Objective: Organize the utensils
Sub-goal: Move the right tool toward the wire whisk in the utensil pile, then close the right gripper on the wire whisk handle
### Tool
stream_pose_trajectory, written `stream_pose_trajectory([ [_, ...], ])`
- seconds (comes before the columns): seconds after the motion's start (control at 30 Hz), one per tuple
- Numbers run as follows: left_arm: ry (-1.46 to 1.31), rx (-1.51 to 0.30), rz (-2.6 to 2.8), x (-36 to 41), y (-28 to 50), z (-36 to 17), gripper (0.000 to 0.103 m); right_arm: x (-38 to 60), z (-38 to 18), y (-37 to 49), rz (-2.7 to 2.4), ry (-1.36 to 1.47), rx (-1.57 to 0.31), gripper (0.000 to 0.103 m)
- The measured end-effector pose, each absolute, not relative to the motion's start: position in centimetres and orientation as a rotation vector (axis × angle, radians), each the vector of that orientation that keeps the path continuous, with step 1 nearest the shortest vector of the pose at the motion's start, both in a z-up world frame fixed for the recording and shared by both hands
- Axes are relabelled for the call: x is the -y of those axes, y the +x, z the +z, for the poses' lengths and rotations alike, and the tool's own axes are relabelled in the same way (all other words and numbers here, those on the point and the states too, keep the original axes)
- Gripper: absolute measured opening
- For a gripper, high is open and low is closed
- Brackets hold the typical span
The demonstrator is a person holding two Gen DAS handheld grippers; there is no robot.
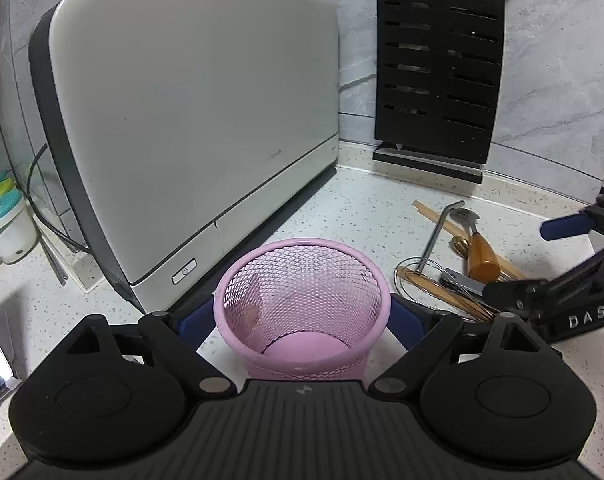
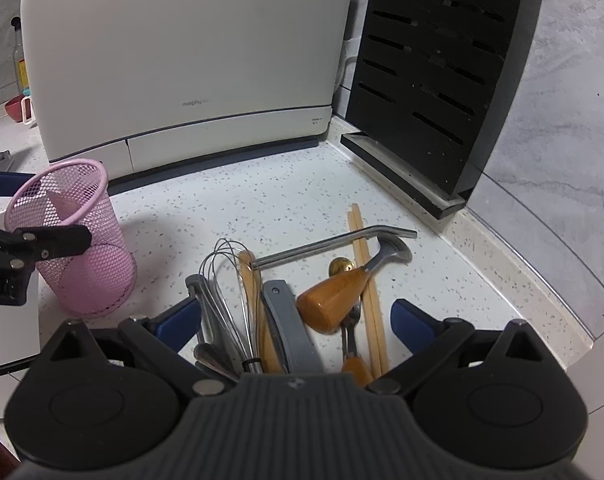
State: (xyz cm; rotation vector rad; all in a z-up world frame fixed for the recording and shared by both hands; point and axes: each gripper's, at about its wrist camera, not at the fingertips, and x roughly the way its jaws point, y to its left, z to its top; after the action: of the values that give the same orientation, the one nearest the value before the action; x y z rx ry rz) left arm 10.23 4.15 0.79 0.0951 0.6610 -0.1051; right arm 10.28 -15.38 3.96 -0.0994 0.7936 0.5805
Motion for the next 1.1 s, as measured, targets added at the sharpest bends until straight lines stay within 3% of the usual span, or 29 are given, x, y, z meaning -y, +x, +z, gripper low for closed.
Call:
stream_pose_trajectory([
  [0.2,0.127,-0.672,-0.177,-2.9,9.7,1.0,0.103,16.3,4.8,10.8,0.597,-0.061,-0.762,0.079],
  [0.27,0.138,-0.674,-0.19,-2.5,9.7,1.0,0.103,16.1,4.9,11.3,0.629,-0.049,-0.783,0.068],
  [0.33,0.137,-0.68,-0.205,-2.2,9.6,1.1,0.103,15.7,4.9,11.9,0.669,-0.04,-0.818,0.049],
  [0.4,0.135,-0.688,-0.214,-2.0,9.5,1.1,0.103,15.3,4.8,12.6,0.698,-0.027,-0.856,0.045],
  [0.67,0.148,-0.698,-0.228,-1.3,9.5,1.2,0.103,12.2,3.3,14.7,0.771,-0.024,-0.995,0.043],
  [1.1,0.139,-0.705,-0.234,-1.4,9.5,1.3,0.103,9.7,1.9,14.9,0.755,-0.12,-0.991,0.045],
])
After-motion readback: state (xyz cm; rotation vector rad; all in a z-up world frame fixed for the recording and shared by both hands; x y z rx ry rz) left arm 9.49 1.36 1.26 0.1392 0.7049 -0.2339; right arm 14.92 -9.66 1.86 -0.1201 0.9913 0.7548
